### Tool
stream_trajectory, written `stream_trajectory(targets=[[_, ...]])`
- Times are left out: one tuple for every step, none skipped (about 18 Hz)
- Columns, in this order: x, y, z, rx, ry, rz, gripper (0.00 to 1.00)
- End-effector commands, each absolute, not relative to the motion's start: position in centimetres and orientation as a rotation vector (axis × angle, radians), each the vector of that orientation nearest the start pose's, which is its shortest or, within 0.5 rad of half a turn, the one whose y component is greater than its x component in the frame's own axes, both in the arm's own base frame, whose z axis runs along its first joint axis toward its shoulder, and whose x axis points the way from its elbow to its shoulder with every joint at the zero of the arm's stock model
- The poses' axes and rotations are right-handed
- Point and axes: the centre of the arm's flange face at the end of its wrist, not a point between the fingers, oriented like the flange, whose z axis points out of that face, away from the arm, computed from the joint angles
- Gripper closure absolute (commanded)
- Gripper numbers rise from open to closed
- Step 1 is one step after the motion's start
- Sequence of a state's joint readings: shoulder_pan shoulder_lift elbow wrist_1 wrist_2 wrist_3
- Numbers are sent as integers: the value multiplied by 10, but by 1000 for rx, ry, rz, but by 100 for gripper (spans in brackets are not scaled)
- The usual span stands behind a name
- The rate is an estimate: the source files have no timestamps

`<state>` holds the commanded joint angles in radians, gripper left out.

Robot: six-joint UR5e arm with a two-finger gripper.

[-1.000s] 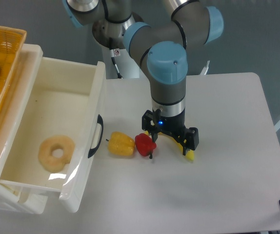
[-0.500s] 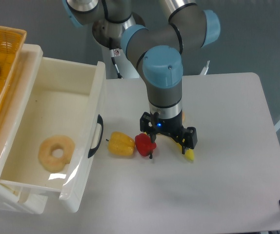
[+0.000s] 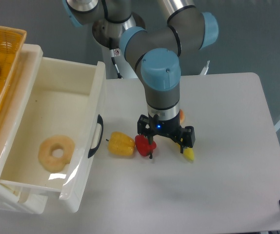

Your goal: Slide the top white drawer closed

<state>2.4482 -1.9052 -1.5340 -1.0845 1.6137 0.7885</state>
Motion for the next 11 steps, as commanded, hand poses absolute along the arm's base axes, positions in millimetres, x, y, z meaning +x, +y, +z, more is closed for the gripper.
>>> stream_trajectory(targets=[[-403, 502, 369, -3034, -141, 255, 0], [-403, 502, 368, -3035, -153, 251, 0], [-404, 503, 366, -3033, -178, 245, 0], [-403, 504, 365, -3027, -226, 237, 0], [-400, 507, 364, -3018, -285, 230, 0], [-395, 513, 360, -3018, -314, 222, 0], [-393, 514, 361, -3015, -323, 220, 0], [-393, 515, 361, -3014, -327, 220, 0], [-393, 517, 357, -3017, -339, 213, 0], [-391, 519, 354, -3015, -364, 205, 0], [-388, 522, 353, -3010, -399, 200, 0]])
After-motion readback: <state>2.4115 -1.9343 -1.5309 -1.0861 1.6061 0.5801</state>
